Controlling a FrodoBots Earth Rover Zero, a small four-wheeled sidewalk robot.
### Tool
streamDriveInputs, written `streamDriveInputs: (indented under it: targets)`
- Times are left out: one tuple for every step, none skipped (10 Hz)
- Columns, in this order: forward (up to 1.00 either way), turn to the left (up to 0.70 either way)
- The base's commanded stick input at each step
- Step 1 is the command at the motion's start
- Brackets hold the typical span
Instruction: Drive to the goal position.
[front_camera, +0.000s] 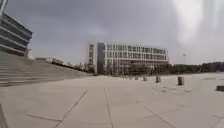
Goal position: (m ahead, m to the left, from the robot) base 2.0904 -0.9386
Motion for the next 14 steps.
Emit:
streamDriveInputs:
  targets:
    - [0.7, 0.0]
    - [0.7, 0.0]
    - [0.7, 0.0]
    - [0.7, 0.0]
    - [0.7, 0.0]
    - [0.7, 0.0]
    - [0.7, 0.0]
    - [0.7, 0.0]
    - [0.7, 0.0]
    - [0.7, 0.0]
    - [0.7, 0.0]
    - [0.7, 0.0]
    - [0.7, 0.0]
    - [0.7, 0.0]
